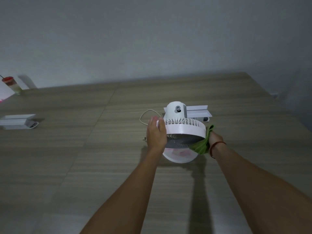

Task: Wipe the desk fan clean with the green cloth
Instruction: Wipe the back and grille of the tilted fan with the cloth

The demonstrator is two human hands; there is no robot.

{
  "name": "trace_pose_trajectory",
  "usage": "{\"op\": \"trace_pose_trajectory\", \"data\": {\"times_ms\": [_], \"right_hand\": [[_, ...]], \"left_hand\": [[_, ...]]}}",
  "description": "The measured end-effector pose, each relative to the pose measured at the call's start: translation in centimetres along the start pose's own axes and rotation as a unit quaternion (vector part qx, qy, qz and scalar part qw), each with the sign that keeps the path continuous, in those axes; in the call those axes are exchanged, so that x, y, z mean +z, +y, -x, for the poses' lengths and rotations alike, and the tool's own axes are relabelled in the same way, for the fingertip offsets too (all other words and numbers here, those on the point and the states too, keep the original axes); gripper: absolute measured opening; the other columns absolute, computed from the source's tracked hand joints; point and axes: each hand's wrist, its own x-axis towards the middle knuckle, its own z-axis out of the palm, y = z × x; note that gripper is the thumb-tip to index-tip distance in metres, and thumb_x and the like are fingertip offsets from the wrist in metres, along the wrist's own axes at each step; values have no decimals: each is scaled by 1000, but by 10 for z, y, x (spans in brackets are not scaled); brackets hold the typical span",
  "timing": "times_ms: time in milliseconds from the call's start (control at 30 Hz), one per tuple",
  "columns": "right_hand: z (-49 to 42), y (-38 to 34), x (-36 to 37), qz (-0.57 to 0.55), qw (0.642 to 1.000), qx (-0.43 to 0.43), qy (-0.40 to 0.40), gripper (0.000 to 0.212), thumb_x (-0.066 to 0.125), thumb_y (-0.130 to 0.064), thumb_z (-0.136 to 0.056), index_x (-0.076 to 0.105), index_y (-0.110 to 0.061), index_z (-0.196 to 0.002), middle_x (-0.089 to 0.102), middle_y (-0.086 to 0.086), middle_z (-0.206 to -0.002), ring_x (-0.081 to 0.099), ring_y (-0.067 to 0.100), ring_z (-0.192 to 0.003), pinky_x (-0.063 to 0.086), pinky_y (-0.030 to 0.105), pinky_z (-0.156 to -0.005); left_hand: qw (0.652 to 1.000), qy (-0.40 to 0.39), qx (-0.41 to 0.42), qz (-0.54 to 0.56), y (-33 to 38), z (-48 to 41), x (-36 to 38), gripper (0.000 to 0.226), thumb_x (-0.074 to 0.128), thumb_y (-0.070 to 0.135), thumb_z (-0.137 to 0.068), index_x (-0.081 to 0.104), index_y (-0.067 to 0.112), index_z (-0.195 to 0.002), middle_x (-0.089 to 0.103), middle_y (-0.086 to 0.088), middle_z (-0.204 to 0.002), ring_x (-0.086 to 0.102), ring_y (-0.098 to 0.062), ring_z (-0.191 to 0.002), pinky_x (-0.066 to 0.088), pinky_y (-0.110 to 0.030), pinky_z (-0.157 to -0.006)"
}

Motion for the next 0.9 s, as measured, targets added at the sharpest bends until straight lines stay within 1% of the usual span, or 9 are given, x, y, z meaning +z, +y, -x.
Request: {"op": "trace_pose_trajectory", "data": {"times_ms": [100,200,300,400,467,567,700,767,900], "right_hand": [[17,-9,8,22,994,-97,39,27,52,-27,-91,66,-5,-98,63,12,-91,56,23,-70,45,31,-66],[46,-17,24,91,958,-253,96,33,45,-30,-95,64,-6,-84,55,10,-75,50,24,-70,36,29,-62],[77,-16,44,179,891,-406,97,37,39,-32,-98,66,-6,-96,62,11,-85,56,28,-80,39,30,-69],[96,-13,59,298,804,-514,-24,41,35,-34,-94,67,-11,-106,67,11,-108,59,30,-106,45,39,-91],[99,-12,60,354,781,-508,-79,50,30,-33,-93,60,-10,-126,54,11,-139,42,28,-135,30,39,-113],[99,-14,50,338,792,-499,-97,54,31,-30,-90,48,-10,-138,37,13,-152,24,26,-145,16,36,-121],[94,-10,34,338,833,-434,-62,59,44,-44,-85,49,-7,-130,51,13,-137,42,31,-132,33,48,-112],[95,-5,29,353,842,-407,-23,65,50,-53,-79,53,-7,-125,54,14,-131,46,32,-125,38,45,-106],[101,2,25,350,847,-391,88,34,58,-37,-86,65,-9,-104,57,14,-109,51,31,-107,41,39,-93]], "left_hand": [[1000,-4,-10,-5,4,0,0,47,37,27,-102,41,4,-143,37,-11,-155,27,-21,-147,22,-35,-120],[999,-6,-35,-2,14,4,0,46,36,25,-102,43,2,-141,40,-14,-152,32,-23,-145,24,-35,-119],[998,-10,-58,13,24,11,3,44,36,24,-102,46,0,-138,44,-17,-148,36,-27,-141,28,-36,-117],[987,0,-117,113,33,12,-5,36,36,24,-99,61,2,-112,60,-22,-120,54,-31,-117,40,-39,-99],[980,28,-129,150,36,14,-13,36,34,29,-98,61,6,-91,61,-16,-97,55,-28,-95,42,-38,-86],[995,57,-43,75,38,20,-19,53,41,52,-90,65,5,-85,65,-15,-95,58,-30,-93,48,-41,-89],[998,38,28,-52,36,28,-18,39,63,43,-84,68,10,-103,63,-8,-104,60,-23,-98,50,-37,-89],[997,56,1,-45,34,34,-17,42,69,40,-82,62,9,-108,59,-8,-107,57,-21,-96,49,-35,-87],[996,58,-56,-23,34,38,-18,40,69,40,-83,63,4,-97,64,-14,-101,59,-29,-96,47,-35,-81]]}}
